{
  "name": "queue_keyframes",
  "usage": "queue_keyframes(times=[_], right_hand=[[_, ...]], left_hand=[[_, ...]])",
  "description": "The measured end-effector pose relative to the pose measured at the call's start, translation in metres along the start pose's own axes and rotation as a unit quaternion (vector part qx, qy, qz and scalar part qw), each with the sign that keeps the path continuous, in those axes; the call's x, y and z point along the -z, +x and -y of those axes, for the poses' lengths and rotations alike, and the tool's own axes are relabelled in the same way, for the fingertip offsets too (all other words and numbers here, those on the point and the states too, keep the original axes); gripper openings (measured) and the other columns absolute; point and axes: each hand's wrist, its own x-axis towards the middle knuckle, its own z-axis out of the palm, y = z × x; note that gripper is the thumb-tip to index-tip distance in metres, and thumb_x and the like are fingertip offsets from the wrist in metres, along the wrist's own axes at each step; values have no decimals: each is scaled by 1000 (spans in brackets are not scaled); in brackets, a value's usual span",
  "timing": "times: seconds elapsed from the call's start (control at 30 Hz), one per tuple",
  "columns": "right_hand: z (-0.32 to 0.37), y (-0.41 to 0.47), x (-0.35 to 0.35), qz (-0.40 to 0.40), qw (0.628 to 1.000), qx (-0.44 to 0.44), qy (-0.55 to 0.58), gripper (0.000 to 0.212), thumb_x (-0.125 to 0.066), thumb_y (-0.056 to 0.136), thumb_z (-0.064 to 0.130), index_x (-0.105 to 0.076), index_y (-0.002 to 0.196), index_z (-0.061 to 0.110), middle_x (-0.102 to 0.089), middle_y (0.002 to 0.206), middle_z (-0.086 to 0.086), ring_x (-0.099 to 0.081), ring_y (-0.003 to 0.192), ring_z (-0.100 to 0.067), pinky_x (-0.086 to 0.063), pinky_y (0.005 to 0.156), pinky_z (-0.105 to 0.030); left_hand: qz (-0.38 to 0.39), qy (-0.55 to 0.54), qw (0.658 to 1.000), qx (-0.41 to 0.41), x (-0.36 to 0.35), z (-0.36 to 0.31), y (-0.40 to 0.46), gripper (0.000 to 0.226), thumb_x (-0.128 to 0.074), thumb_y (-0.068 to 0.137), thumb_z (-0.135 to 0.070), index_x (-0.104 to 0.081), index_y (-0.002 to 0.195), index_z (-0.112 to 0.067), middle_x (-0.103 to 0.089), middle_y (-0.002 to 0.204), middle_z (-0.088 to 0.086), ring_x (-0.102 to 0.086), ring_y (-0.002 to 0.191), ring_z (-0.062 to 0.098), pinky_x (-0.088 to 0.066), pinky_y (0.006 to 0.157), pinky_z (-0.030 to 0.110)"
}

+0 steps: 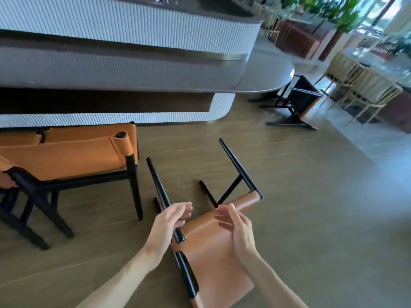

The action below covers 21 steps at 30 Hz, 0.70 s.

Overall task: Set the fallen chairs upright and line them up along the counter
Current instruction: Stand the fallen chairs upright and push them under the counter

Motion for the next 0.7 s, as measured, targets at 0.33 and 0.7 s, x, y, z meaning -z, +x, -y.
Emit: queue_keyframes(times=[0.33, 0.7], right_hand=[[-9, -50, 234, -15, 998, -50, 24, 35, -52, 105, 34, -76, 96, 10, -79, 92, -7, -73, 96, -30, -56, 91, -44], [-33, -9, 273, 61, 992, -105, -35, 38, -52, 105, 33, -74, 106, 3, -76, 110, -15, -71, 97, -24, -55, 94, -34]], left_hand=[[-110, -18, 994, 0, -229, 19, -95, 33, -49, 105, -36, -74, 106, -14, -76, 107, 1, -70, 103, 14, -50, 104, 40], [-168, -2, 984, 51, -258, 67, -65, 29, -50, 104, -35, -71, 105, -16, -75, 107, 6, -69, 105, 26, -51, 98, 44]])
